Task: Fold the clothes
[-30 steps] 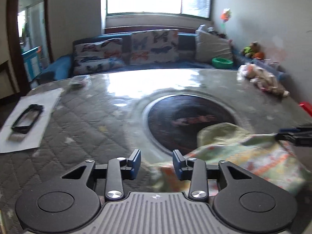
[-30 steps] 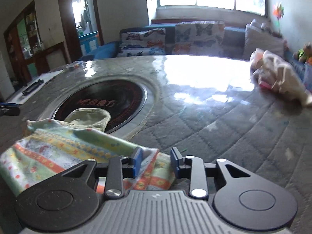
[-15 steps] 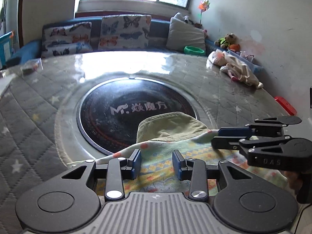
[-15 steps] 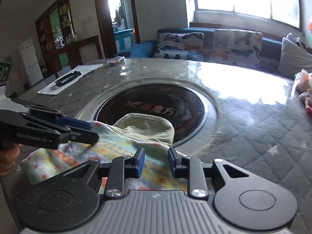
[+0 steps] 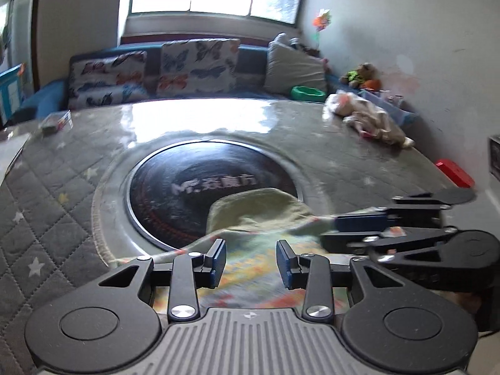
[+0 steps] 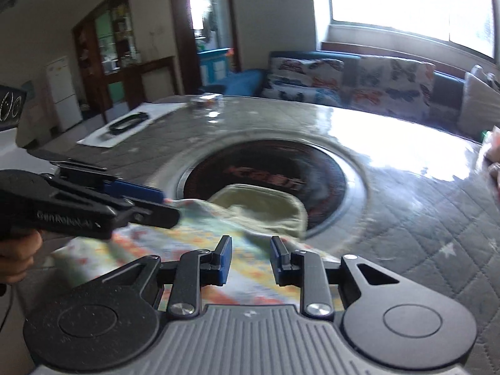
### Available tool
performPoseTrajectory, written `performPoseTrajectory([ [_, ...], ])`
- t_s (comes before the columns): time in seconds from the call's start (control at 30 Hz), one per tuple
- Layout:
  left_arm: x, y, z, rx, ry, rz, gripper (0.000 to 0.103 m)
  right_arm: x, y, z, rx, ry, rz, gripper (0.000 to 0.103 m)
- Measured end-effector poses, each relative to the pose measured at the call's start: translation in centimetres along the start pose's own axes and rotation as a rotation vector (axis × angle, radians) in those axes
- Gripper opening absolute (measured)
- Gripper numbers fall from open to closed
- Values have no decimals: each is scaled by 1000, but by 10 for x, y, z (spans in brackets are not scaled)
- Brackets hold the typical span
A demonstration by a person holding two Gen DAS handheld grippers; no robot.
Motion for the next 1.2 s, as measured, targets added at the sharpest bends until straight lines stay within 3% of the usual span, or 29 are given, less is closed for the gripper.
performPoseTrajectory([
  [0.2, 5, 0, 24, -22, 3, 28, 38, -21, -8, 10, -31, 69, -2, 25],
  [0.4, 6, 3, 37, -24, 21, 42, 37, -36, 9, 22, -26, 110, -13, 25],
  [0.77, 18, 14, 64, 1, -13, -11, 39, -58, 34, 59, 0, 135, -5, 25],
  [1.2, 3, 29, 82, 22, 28, -38, 41, -39, 53, 83, -3, 90, 46, 25],
])
Point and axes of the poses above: each gripper's, at about its wrist camera, not at the fingertips, and y roughly against the way its jaws point, x to its right, z to its underside, the point moved 2 cm from there along -y, roughly the way its jaws point, and after that the axes turned 11 degrees about -x, right-handed, at the moved point
